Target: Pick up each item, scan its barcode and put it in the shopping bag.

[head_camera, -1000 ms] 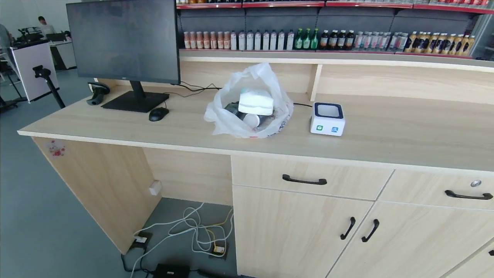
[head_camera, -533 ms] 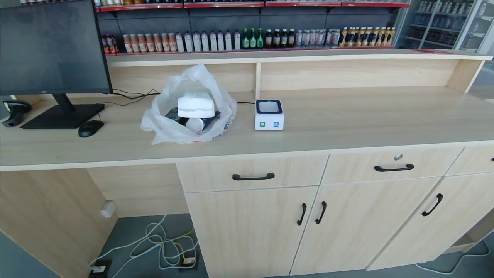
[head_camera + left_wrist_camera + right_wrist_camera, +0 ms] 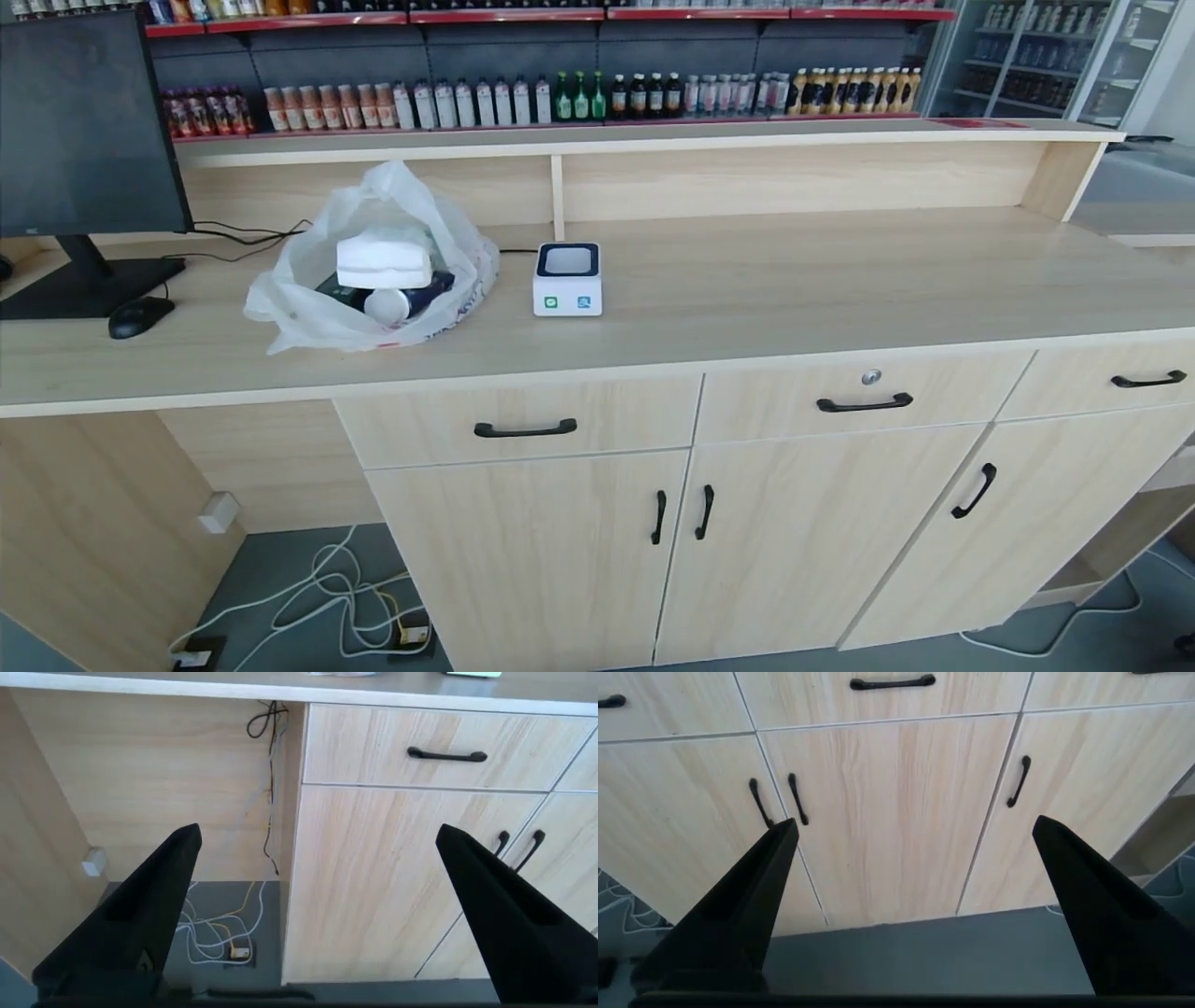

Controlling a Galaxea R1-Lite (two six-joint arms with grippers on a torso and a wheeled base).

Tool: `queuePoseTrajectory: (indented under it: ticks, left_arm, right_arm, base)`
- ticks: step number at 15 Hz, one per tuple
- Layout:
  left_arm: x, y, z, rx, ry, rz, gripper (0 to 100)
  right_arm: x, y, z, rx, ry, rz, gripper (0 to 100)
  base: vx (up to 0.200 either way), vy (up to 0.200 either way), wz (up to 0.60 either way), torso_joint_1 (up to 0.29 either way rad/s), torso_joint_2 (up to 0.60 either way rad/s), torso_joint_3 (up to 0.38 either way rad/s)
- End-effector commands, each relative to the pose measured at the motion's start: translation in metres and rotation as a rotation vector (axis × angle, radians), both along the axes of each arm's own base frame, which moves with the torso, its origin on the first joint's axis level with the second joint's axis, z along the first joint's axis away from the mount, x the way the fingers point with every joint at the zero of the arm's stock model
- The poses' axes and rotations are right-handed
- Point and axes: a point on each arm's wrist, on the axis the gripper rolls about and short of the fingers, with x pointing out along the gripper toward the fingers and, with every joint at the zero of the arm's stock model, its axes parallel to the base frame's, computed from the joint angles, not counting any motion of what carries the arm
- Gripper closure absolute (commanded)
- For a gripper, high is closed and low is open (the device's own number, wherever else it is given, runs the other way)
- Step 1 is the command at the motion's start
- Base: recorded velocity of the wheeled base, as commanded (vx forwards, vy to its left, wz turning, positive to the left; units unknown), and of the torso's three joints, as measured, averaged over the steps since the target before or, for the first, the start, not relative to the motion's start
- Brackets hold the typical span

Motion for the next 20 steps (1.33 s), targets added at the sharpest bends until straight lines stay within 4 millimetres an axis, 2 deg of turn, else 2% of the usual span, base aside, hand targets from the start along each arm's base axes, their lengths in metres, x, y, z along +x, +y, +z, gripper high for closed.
queuePoseTrajectory:
  ticks: [1,3,5,9,20]
  left_arm:
    - [0.0000,0.0000,0.0000,0.000,-0.001,0.001,0]
    - [0.0000,0.0000,0.0000,0.000,-0.001,0.001,0]
    - [0.0000,0.0000,0.0000,0.001,-0.001,0.001,0]
    - [0.0000,0.0000,0.0000,-0.002,-0.001,0.001,0]
    - [0.0000,0.0000,0.0000,-0.005,-0.001,0.001,0]
  right_arm:
    - [0.0003,0.0000,0.0001,0.005,0.004,0.001,0]
    - [0.0003,0.0000,0.0001,0.004,0.004,0.001,0]
    - [0.0003,0.0000,0.0001,0.002,0.004,0.001,0]
    - [0.0003,0.0000,0.0001,0.008,0.004,0.000,0]
    - [0.0002,0.0000,0.0001,0.003,0.002,0.001,0]
  base:
    - [0.000,-0.200,0.60,0.007,0.00,0.002]
    - [0.000,-0.200,0.60,0.002,0.00,0.005]
    - [0.000,-0.200,0.00,0.000,0.00,0.000]
    - [0.000,0.000,0.00,0.000,0.00,0.000]
    - [-0.200,0.000,0.00,0.001,0.00,0.000]
